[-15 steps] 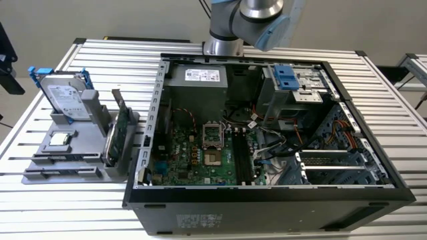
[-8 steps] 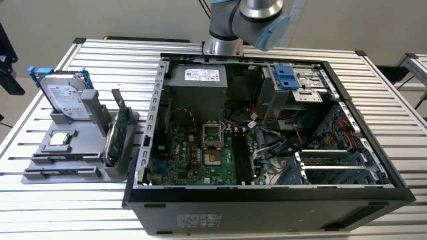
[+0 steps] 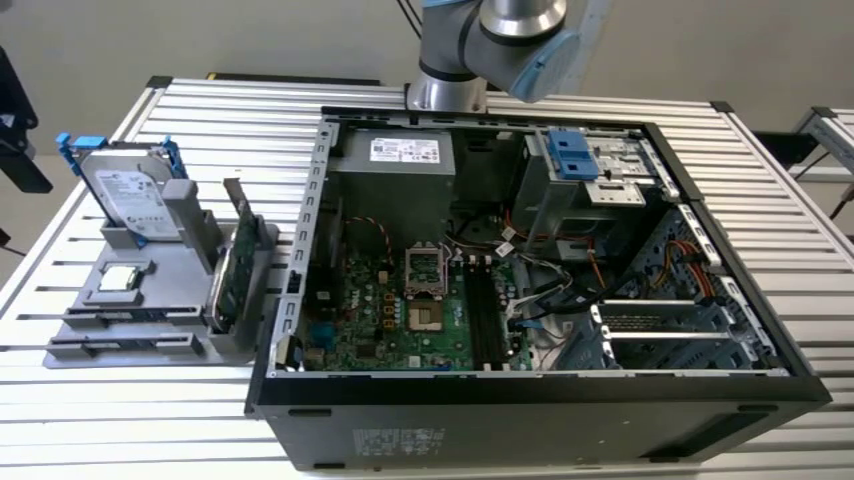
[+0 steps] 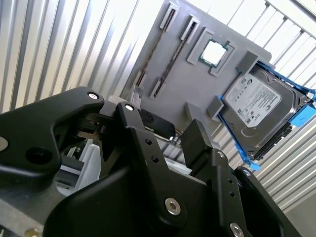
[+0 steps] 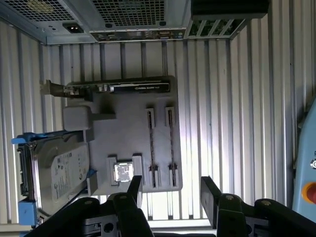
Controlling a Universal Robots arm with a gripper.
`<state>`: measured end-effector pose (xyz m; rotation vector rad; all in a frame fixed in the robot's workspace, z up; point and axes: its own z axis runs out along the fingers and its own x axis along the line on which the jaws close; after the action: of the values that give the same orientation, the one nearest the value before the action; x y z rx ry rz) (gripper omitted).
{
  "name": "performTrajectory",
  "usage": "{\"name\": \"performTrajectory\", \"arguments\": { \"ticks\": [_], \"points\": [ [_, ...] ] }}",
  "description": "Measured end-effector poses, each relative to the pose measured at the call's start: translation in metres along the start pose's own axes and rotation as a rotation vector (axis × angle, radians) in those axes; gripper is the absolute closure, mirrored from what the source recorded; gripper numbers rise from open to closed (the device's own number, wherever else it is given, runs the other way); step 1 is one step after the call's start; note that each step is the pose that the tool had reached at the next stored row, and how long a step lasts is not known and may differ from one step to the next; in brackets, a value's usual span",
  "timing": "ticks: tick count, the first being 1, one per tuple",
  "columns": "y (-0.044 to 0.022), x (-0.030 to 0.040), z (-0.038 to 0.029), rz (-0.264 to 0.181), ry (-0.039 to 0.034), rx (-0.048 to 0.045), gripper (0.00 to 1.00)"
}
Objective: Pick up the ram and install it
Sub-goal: 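Pick up the ram and move it above insertion slot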
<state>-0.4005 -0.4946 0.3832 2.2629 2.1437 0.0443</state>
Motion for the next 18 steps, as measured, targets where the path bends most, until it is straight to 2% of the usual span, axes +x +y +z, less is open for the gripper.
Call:
{"name": "performTrajectory", "arguments": {
  "ticks": [18],
  "points": [
    [-0.0006,0.0,0.0153,0.0,-0.0018,-0.0001,0.0]
  ]
}}
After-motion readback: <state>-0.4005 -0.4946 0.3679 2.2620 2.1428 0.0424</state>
